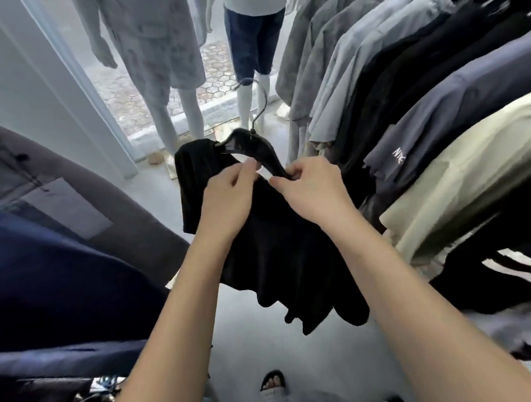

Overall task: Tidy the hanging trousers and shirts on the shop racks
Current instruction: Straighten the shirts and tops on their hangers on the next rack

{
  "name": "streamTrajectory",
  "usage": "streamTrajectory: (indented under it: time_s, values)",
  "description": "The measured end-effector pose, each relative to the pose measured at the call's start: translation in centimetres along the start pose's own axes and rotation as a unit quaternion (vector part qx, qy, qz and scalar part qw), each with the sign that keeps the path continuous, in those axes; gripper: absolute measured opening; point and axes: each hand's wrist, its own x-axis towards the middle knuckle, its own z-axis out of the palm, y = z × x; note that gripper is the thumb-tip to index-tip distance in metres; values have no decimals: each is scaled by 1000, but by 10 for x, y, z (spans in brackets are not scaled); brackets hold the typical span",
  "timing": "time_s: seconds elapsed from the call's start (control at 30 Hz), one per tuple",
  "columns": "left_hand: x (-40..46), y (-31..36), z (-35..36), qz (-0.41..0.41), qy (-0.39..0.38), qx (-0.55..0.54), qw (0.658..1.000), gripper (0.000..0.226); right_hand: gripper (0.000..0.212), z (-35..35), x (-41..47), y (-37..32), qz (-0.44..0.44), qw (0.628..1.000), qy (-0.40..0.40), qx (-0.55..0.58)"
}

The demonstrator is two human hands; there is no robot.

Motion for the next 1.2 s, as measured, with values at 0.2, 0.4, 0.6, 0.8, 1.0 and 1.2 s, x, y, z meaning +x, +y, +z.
streamTrajectory:
  time_s: [0.2, 0.4, 0.6, 0.8, 1.0, 1.2]
  values:
    - [-7, -19, 6, -50, -25, -67, 996, 33, 21, 34, -20, 8, 30, 980, -144, 132]
    - [-7, -36, -16, -40, -87, -90, 991, 25, 28, 32, -30, 23, 53, 941, -207, 261]
    - [-8, -42, -31, 27, -129, 82, 988, 27, 23, 8, -22, 41, 93, 961, 7, 259]
    - [-13, -23, -34, 98, -215, 213, 948, 25, 73, -17, -25, 48, -85, 994, -5, -65]
    - [-23, 9, -23, 165, -266, 216, 925, 26, 12, -25, -37, 66, -7, 997, 9, -75]
    - [-26, 34, 8, 202, -296, 200, 912, 26, 23, -65, -50, 77, 17, 996, 67, -61]
